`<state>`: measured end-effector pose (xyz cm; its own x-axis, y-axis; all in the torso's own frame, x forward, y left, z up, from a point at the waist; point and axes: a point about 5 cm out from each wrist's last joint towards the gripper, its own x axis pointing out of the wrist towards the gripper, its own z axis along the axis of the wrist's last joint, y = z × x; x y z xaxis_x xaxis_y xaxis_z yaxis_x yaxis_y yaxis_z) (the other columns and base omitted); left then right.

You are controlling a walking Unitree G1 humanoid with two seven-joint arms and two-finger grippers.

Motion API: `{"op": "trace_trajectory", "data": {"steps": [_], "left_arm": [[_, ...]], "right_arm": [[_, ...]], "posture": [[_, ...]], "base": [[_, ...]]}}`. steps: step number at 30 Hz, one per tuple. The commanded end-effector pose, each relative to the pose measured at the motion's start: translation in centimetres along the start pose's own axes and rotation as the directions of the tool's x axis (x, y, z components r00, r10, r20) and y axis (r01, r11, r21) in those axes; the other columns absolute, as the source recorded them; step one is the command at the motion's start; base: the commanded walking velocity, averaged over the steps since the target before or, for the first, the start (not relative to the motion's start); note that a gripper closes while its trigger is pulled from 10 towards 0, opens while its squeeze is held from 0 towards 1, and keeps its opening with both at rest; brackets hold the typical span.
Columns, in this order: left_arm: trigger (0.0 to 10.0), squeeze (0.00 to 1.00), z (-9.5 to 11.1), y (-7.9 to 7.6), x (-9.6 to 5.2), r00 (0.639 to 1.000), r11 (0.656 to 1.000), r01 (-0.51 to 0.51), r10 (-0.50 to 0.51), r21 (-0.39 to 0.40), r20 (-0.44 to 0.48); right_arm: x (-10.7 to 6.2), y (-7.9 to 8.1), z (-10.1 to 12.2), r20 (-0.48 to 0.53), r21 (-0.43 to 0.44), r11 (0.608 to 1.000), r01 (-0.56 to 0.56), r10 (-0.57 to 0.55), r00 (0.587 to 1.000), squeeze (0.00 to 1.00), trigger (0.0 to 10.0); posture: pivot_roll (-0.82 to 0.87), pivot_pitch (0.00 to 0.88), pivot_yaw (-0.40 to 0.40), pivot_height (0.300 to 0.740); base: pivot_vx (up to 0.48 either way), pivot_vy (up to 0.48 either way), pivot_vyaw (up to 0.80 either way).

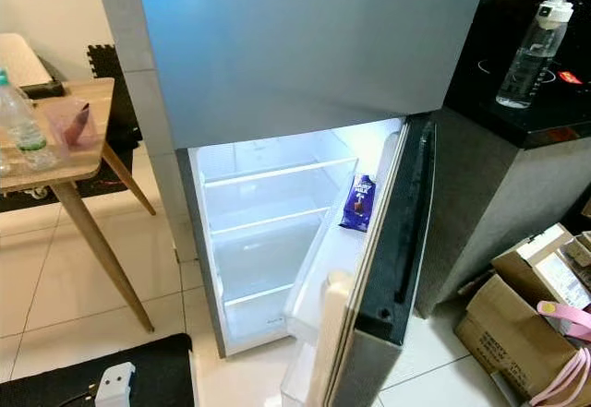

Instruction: Restocking fridge

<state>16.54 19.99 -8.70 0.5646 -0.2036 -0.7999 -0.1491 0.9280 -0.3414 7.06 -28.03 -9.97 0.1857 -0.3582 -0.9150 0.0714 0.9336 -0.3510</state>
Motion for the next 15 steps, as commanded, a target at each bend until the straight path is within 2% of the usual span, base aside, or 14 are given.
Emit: {"op": "trace_trajectory", "data": {"steps": [1,15], "left_arm": [[10.0,0.00,-0.18,0.41,-0.16,1.000,1.000,-0.020,0.020,0.013,-0.015],[10.0,0.00,0.00,0.09,-0.01,1.000,1.000,-0.012,0.012,0.021,-0.008]], "right_arm": [[0.00,0.29,0.39,0.013,-0.002,1.000,-0.006,0.006,1.000,0.00,10.0],[-0.01,0.53,0.72,0.020,-0.005,1.000,-0.014,0.014,1.000,0.00,10.0]], "posture": [[-0.05,0.000,-0.024,0.740],[-0.05,0.000,-0.026,0.740]], "base": [[-0.266,0.000,0.00],[-0.263,0.000,0.00]]}}
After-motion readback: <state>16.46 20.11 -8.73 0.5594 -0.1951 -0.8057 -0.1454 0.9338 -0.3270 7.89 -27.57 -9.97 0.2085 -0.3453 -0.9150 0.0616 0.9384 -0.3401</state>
